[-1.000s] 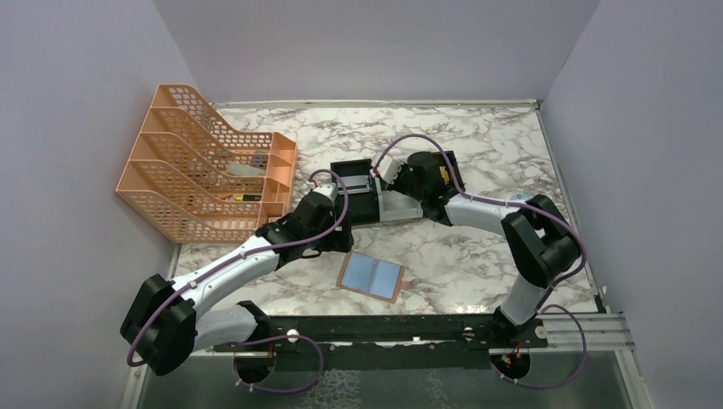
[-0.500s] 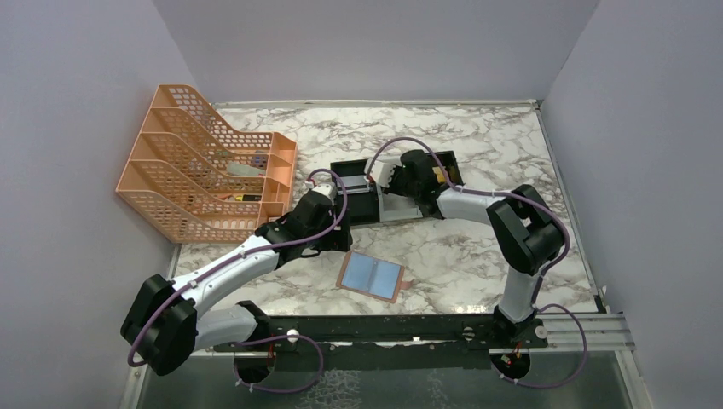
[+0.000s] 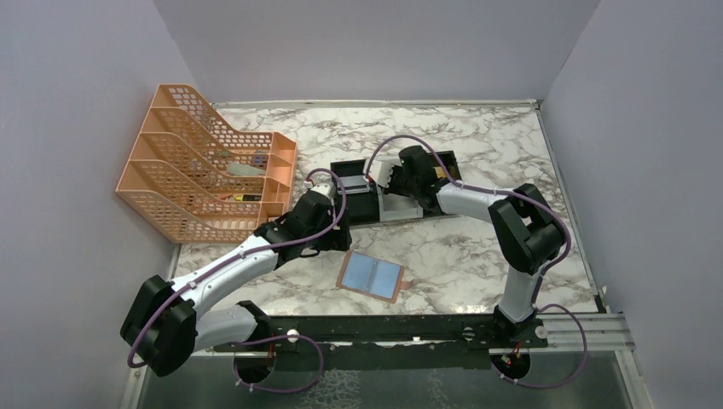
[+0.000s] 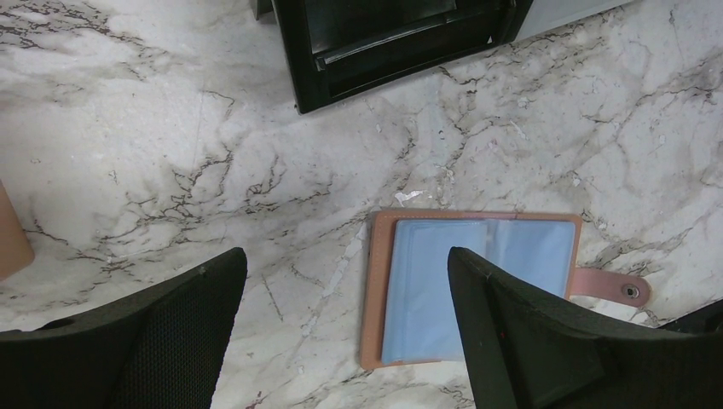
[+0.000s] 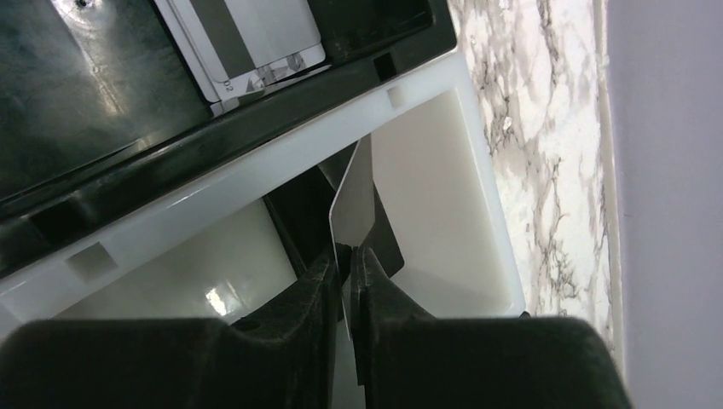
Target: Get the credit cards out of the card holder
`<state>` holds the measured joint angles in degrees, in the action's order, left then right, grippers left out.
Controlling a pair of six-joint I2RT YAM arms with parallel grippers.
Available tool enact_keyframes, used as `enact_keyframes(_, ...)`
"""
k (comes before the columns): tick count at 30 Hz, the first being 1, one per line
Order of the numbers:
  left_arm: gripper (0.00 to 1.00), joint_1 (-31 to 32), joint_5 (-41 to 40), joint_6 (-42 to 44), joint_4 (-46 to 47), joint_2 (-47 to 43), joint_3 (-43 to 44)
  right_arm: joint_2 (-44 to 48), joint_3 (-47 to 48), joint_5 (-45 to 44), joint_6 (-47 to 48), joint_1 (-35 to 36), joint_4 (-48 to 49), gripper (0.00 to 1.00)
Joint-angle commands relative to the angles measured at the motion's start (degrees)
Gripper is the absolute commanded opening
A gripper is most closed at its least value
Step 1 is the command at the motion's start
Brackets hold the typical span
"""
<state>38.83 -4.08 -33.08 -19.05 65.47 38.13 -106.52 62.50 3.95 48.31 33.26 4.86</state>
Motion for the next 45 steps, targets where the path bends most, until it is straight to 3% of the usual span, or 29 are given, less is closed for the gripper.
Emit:
enact_keyframes(1, 0.90, -0.4, -0.9, -0.2, -1.4, -1.6, 0.3, -1.7, 1.8, 2.4, -0.1, -0.3, -3.5, 0.17)
enact_keyframes(2, 0.90, -0.4, -0.9, -0.3, -1.4, -1.8, 0.2, -2.0, 2.2, 2.7, -0.6, -0.3, -3.4, 0.25)
enact_keyframes(3, 0.90, -0.4, -0.8, -0.3, -1.4, -2.0, 0.1, -2.2, 2.5, 3.0, -1.2, -0.4, -3.0, 0.27)
enact_keyframes(13, 0.90, -0.6, -1.4, -0.5, -2.3, -3.6, -0.7, -2.1, 0.5, 1.4, 0.0, -0.5, 1.2, 0.27)
enact_keyframes(21, 0.90, -0.6, -0.2, -0.7, -1.8, -3.3, -0.2, 1.8, -0.4, -4.6, -11.6, -0.5, 9.2, 0.27)
enact_keyframes(26, 0.90, -0.6, 0.4, -1.1, -1.4, -3.2, -0.3, 2.8, 5.1, -10.1, -36.2, -0.5, -1.6, 0.17)
enact_keyframes(30, 0.89, -0.6, 0.8, -1.1, -1.3, -3.5, -0.4, 0.9, 9.3, -3.8, -50.9, -0.5, -15.8, 0.03)
enact_keyframes(32, 0.89, -0.7, 0.9, -0.9, -1.2, -3.6, -0.4, 0.7, 9.0, -2.5, -55.2, -0.5, -18.1, 0.01)
enact_keyframes(45, 0.89, -0.7, 1.3, -0.8, -1.0, -3.9, -0.2, -4.9, 12.3, -6.8, -61.4, -0.4, -22.8, 0.01)
